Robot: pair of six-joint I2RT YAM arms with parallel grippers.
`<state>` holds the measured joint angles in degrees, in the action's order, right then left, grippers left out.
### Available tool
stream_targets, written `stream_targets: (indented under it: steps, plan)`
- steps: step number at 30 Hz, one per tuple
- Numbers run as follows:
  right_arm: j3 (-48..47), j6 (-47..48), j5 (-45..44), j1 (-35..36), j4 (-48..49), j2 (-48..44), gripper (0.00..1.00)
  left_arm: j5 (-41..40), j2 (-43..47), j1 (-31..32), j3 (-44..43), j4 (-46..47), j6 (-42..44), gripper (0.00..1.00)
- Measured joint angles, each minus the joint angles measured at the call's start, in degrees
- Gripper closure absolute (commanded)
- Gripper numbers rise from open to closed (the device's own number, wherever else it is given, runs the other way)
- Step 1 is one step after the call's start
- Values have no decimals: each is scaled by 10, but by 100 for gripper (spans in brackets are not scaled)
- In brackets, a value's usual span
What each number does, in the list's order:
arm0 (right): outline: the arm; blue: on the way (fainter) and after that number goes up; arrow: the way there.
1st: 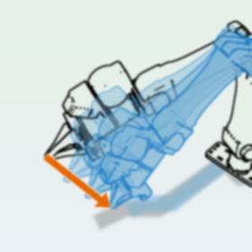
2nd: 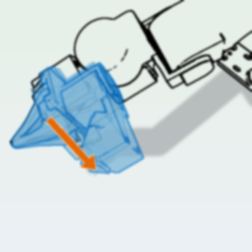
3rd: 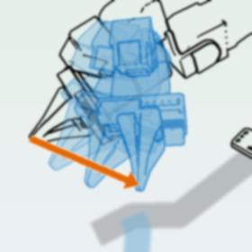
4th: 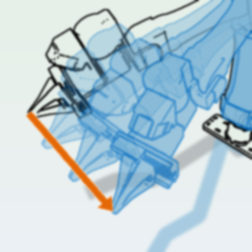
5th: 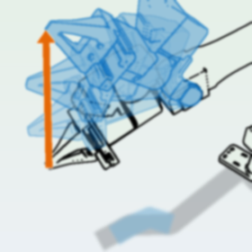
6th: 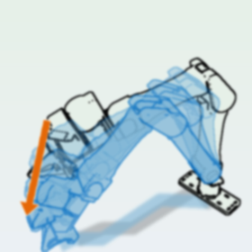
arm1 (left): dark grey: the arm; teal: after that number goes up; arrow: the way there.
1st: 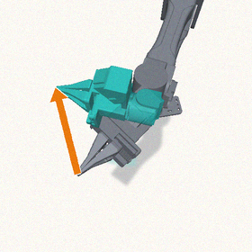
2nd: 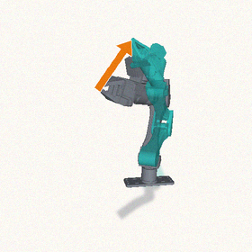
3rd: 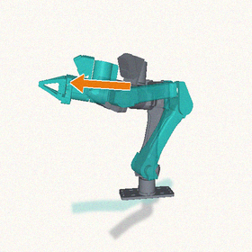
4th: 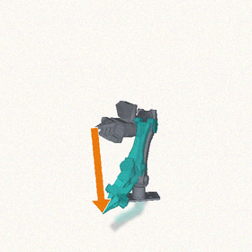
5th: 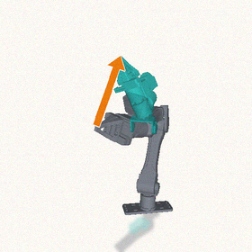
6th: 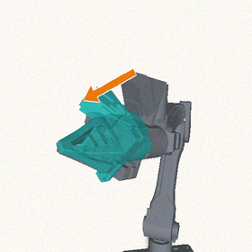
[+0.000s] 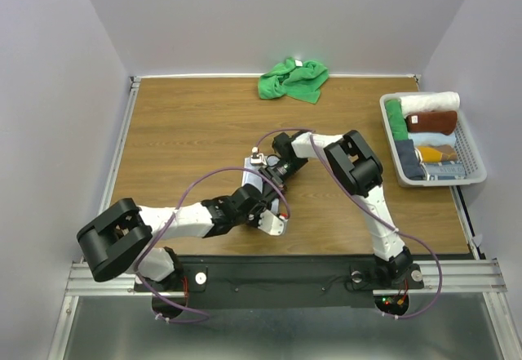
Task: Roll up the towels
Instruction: Roll the towel
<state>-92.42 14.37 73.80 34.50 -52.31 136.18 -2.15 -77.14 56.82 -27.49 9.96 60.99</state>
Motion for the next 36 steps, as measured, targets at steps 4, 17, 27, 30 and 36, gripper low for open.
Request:
stream_targets:
  steps: [4,17,27,30,36]
  plan:
    - [-13,22,-8,-3,-34,3,59,31,-7,-11,-32,-47,-15,69]
    - [-167,0,-137,-137,-54,-77,13,209,-82,-80,-186,-263,-61,69]
    - [-63,38,-208,-197,-46,-333,22,367,-231,-160,-353,-439,-69,69]
    - [1,52,-218,-186,-42,-409,27,423,-281,-189,-398,-492,-58,68]
    - [110,60,-300,-114,-3,-482,26,521,-389,-242,-497,-613,-24,67]
